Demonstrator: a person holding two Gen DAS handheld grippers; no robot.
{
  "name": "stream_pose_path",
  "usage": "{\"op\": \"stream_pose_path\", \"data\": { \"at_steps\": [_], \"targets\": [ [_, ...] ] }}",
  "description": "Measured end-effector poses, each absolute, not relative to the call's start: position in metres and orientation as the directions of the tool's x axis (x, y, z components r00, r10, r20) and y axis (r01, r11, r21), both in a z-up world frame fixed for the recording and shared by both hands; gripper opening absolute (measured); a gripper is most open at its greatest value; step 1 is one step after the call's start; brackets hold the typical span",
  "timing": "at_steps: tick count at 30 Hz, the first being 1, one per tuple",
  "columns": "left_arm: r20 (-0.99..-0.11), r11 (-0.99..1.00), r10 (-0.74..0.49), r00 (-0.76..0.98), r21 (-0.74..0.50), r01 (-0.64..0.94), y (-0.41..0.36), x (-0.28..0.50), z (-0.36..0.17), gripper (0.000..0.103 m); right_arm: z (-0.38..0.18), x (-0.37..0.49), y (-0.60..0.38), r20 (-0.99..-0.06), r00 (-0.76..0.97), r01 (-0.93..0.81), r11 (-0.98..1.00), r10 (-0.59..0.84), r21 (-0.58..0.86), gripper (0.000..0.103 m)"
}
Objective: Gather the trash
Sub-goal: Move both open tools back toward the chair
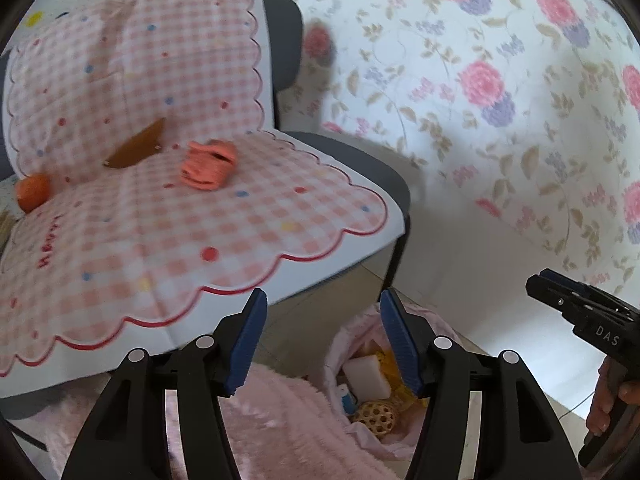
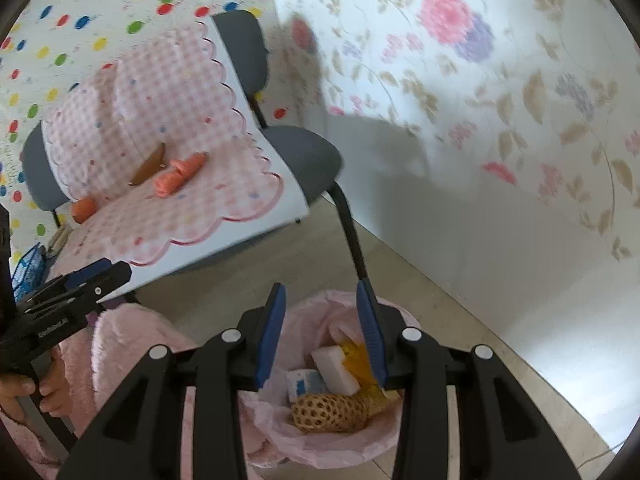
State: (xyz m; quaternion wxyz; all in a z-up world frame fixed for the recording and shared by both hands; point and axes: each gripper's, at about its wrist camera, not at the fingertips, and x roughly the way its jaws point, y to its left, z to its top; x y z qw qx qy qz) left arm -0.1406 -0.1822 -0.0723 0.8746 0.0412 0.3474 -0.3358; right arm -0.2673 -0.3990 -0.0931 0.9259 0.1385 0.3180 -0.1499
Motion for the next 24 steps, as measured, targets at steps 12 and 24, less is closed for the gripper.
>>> {"op": "stream_pose_path", "data": {
  "at_steps": [12, 24],
  "targets": [
    [-0.607, 0.865, -0.45, 0.655, -0.112, 0.49, -0.117, -0.106, -0.033, 0.066, -0.049, -0.202, -0.342, -0.575, 0.814, 0.178, 0.976, -0.077, 0.121, 0.036],
    [-0.601, 0.938, -0.315, 0.735, -0.08, 0.336, -0.056, -0.043, -0.015, 0.07, -0.039, -0.108, -0.302, -0.591, 0.806, 0.043, 0.992, 0.035, 0.118, 0.036]
  ]
}}
